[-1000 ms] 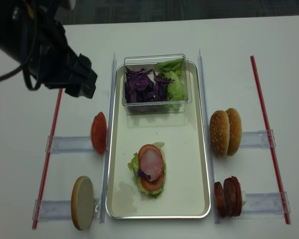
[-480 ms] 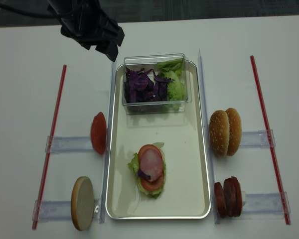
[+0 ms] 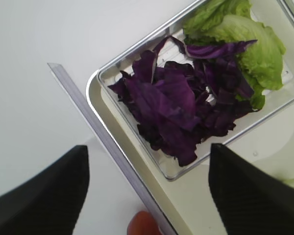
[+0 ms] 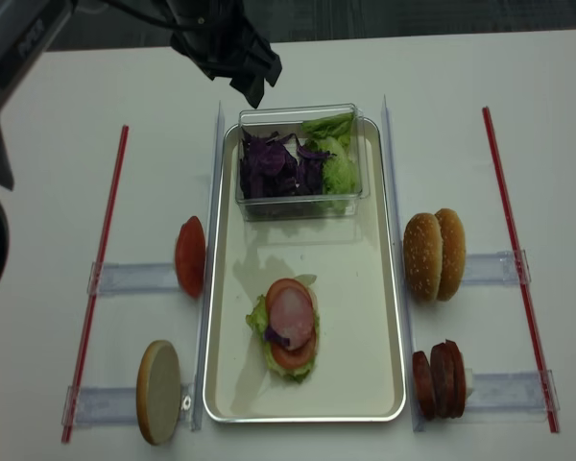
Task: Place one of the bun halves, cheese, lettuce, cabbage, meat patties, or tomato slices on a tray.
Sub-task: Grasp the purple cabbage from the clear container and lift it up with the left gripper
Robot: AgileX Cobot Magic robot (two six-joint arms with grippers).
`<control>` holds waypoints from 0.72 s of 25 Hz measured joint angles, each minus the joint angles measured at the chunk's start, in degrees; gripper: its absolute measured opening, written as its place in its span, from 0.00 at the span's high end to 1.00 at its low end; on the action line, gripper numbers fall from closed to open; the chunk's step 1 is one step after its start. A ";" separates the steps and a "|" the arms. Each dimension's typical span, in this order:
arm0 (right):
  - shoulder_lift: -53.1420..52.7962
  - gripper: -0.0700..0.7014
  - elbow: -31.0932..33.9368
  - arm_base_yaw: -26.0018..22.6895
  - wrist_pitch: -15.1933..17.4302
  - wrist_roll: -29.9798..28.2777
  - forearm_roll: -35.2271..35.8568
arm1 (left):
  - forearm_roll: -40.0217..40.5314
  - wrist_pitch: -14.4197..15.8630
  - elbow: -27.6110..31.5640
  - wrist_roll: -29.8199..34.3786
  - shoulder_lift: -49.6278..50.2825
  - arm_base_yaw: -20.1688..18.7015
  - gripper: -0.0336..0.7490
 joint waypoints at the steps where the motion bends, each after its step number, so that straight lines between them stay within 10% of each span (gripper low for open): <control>1: 0.00 0.08 0.00 0.00 0.00 0.00 0.00 | 0.00 0.10 -0.87 0.00 0.78 -0.08 0.34; 18: 0.00 0.08 0.00 0.00 0.22 0.00 0.00 | 0.00 -0.12 -3.61 -0.13 11.05 -3.27 0.34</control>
